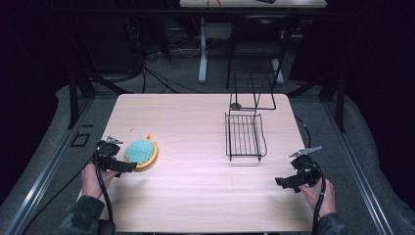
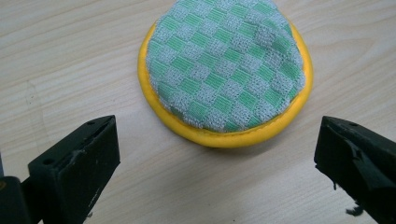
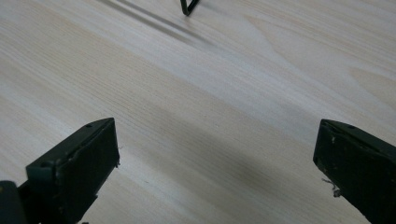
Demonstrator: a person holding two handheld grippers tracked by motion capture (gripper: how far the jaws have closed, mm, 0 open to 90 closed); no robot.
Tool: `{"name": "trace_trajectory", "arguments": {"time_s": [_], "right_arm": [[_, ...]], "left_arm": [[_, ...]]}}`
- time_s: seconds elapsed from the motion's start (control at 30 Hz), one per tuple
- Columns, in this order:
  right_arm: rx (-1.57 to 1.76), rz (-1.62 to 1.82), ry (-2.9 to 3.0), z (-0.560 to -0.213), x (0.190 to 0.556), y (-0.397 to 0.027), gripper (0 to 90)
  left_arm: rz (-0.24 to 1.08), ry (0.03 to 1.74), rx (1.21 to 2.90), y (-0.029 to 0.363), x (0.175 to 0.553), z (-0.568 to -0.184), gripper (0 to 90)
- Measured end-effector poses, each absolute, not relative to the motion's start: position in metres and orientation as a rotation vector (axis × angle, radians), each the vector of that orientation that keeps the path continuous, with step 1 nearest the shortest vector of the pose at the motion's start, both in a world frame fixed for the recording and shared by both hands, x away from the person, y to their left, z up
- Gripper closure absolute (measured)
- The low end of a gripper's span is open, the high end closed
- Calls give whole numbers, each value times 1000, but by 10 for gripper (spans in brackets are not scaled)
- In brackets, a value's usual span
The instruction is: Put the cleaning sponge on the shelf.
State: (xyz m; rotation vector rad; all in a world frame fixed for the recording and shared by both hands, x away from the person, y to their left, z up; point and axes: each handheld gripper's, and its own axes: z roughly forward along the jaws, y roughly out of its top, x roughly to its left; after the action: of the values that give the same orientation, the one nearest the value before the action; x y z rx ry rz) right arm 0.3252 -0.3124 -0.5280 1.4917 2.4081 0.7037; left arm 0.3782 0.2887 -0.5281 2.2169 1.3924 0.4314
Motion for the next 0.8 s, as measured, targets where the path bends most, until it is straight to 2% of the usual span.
{"name": "trace_trajectory", "arguments": {"time_s": [0.3, 0.57, 0.63, 0.8], "right_arm": [[1491, 688, 2418, -530, 329, -310, 0], [1483, 685, 2440, -531, 329, -308, 0], [1480, 693, 2440, -531, 329, -308, 0], [1471, 682, 2453, -532, 329, -305, 0]], "left_arm": [[427, 1374, 2214, 280, 386, -523, 1], [435, 1305, 2244, 250, 395, -521, 5], [454, 1306, 2234, 246, 397, -522, 42], [403, 1335, 2239, 246, 407, -529, 219]]}}
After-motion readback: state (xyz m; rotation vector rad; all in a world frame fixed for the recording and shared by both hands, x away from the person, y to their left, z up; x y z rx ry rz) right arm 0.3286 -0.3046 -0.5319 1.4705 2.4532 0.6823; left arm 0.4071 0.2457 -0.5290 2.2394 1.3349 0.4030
